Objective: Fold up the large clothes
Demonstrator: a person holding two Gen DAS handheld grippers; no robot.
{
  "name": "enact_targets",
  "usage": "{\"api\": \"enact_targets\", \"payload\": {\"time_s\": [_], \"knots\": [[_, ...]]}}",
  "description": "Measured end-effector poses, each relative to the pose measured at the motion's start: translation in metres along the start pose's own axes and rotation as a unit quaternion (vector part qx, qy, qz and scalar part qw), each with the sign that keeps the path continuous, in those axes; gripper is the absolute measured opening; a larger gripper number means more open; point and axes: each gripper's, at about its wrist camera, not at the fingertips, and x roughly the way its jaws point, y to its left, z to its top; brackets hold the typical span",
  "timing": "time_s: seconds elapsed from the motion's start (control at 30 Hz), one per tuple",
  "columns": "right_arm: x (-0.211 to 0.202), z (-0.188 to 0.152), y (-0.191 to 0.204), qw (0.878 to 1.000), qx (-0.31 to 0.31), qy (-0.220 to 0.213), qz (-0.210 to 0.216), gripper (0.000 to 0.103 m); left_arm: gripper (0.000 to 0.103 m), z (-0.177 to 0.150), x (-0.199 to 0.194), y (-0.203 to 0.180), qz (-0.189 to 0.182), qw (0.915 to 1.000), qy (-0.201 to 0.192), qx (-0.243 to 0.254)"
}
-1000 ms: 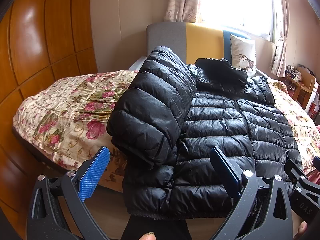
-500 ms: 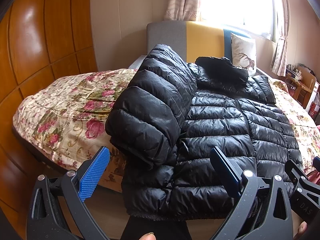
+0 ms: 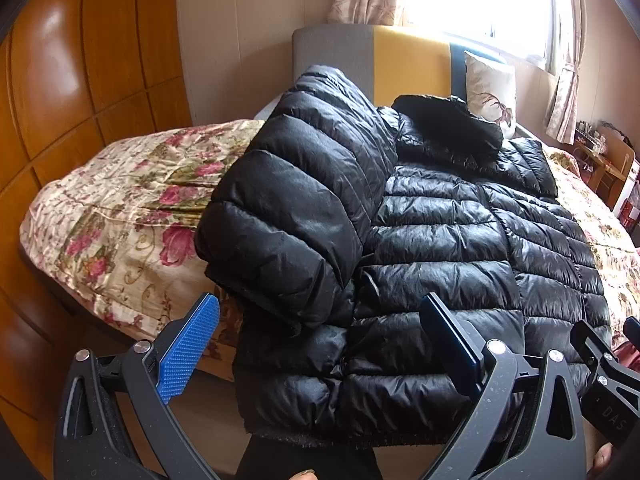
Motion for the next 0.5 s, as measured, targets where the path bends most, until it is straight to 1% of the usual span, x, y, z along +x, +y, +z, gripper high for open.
{"api": "enact_targets", "payload": {"time_s": [0.13,0.2,0.33,0.4,0.43,0.47,0.5], "knots": [[0.005,0.001,-0.003,1.000,0.003,0.004,0.010,0.101,0.099,0.003,0.010,0.007,-0.018,0.9996,0.015,-0.015],[0.007,0.006,-0.005,1.000,0.004,0.000,0.024,0.101,0.099,0.008,0.015,0.016,-0.031,0.9989,0.019,-0.030],[0.016,0.030,-0.016,0.999,-0.005,-0.028,0.037,0.101,0.099,0.029,0.028,0.042,-0.048,0.9971,0.020,-0.055],[0.027,0.050,-0.020,0.998,-0.010,-0.042,0.043,0.096,0.099,0.039,0.038,0.056,-0.057,0.9954,0.024,-0.073],[0.035,0.064,-0.020,0.998,-0.020,-0.048,0.046,0.092,0.098,0.043,0.042,0.060,-0.062,0.9946,0.028,-0.079],[0.042,0.075,-0.017,0.997,-0.027,-0.051,0.050,0.091,0.096,0.046,0.047,0.064,-0.069,0.9936,0.030,-0.084],[0.052,0.088,-0.013,0.996,-0.040,-0.054,0.052,0.090,0.086,0.050,0.053,0.067,-0.072,0.9933,0.033,-0.084]]}}
